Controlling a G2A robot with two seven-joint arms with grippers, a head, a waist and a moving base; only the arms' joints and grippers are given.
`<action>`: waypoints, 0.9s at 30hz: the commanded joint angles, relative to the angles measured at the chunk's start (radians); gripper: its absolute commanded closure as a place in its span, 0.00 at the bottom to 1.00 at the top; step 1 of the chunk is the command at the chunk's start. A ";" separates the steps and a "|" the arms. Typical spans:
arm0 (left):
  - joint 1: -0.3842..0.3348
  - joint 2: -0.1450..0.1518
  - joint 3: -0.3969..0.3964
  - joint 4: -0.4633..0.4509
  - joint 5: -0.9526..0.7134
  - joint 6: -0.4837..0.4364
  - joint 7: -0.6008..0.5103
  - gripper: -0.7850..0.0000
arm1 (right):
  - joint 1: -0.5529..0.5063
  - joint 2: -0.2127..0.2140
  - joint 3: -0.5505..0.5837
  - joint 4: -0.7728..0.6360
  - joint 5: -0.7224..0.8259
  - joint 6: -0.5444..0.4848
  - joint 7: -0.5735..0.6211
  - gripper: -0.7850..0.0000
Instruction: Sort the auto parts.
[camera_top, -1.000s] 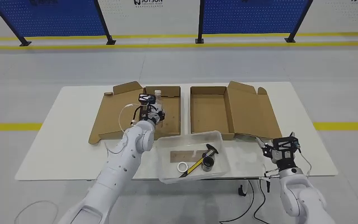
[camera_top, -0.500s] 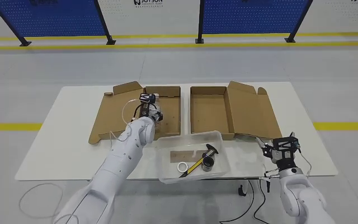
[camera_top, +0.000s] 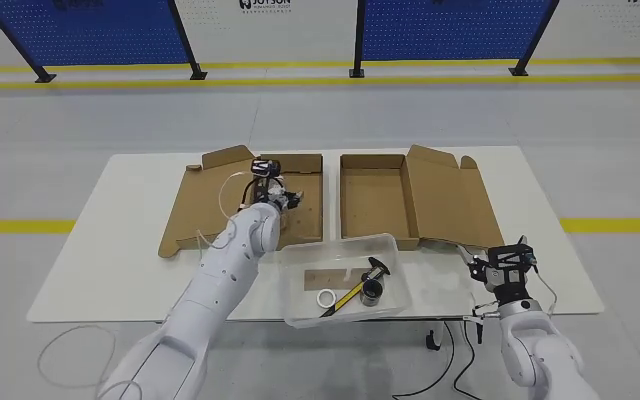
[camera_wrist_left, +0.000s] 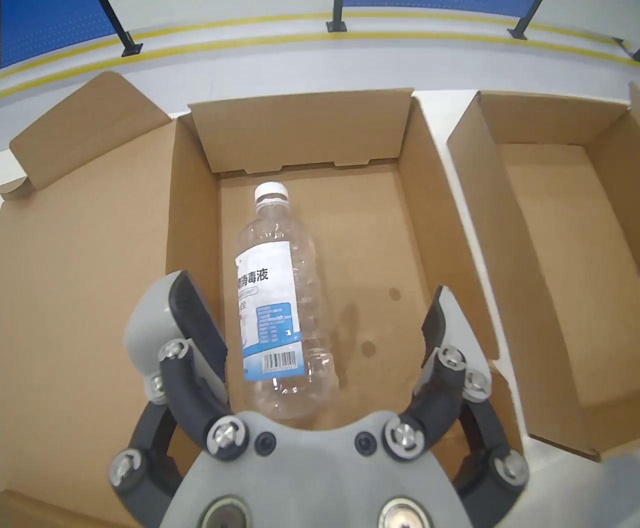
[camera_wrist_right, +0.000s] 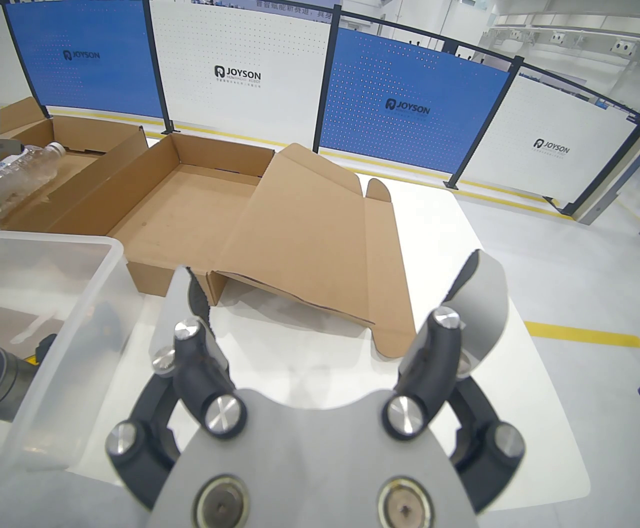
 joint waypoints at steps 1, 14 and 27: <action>0.023 0.006 -0.017 -0.058 -0.010 -0.027 -0.003 0.00 | 0.000 0.000 0.000 0.000 0.000 0.000 0.000 0.00; 0.235 0.045 -0.135 -0.548 -0.267 -0.168 -0.359 0.00 | 0.000 0.000 0.000 0.000 0.000 0.000 0.000 0.00; 0.309 0.038 -0.045 -0.700 -0.464 -0.102 -0.588 0.00 | 0.000 0.000 0.000 0.000 0.000 0.000 0.000 0.00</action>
